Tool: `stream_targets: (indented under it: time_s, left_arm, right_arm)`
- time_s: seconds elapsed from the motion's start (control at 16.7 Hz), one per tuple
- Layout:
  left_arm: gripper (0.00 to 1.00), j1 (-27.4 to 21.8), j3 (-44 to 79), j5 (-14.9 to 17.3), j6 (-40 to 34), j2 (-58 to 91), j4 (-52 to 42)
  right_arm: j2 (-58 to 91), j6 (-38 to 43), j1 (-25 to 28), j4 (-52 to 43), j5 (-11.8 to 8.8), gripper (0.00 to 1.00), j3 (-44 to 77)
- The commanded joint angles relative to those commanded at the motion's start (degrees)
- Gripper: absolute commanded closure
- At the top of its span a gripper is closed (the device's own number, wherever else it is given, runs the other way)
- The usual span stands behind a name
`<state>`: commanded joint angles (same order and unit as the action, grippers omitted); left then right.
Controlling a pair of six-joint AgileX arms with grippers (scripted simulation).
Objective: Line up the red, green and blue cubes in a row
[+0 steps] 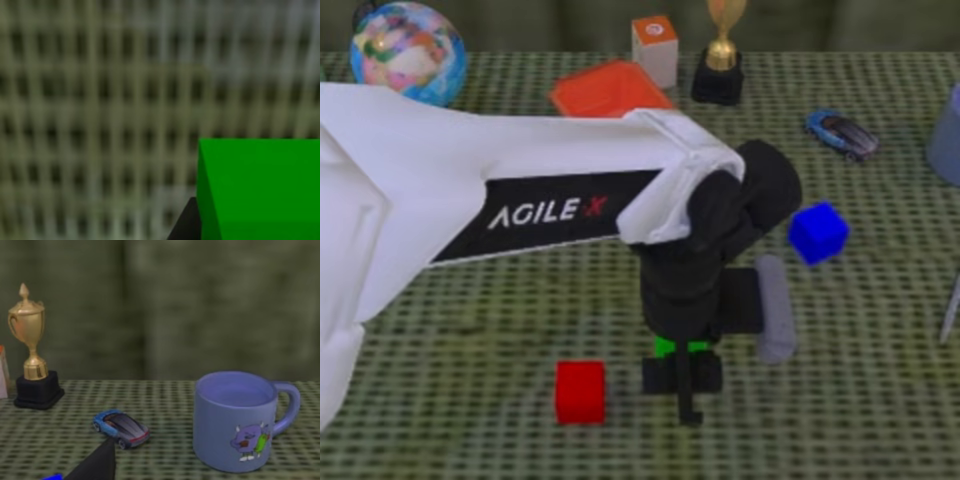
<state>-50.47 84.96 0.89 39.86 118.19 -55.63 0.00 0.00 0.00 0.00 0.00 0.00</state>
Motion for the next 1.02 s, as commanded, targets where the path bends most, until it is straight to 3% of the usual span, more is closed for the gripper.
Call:
stream_targets:
  time_s: [0.24, 0.54, 1.02]
  left_arm:
    - [1.0, -0.2, -3.9, -0.1, 0.0, 3.3, 7.0]
    - [1.0, -0.3, -4.4, -0.1, 0.0, 3.7, 7.9]
    - [0.4, -0.3, -4.4, -0.1, 0.0, 3.7, 7.9]
  right_arm:
    - [0.0, 0.0, 0.0, 0.0, 0.0, 0.0, 0.0]
    - [0.0, 0.0, 0.0, 0.0, 0.0, 0.0, 0.0]
    - [0.0, 0.0, 0.0, 0.0, 0.0, 0.0, 0.0]
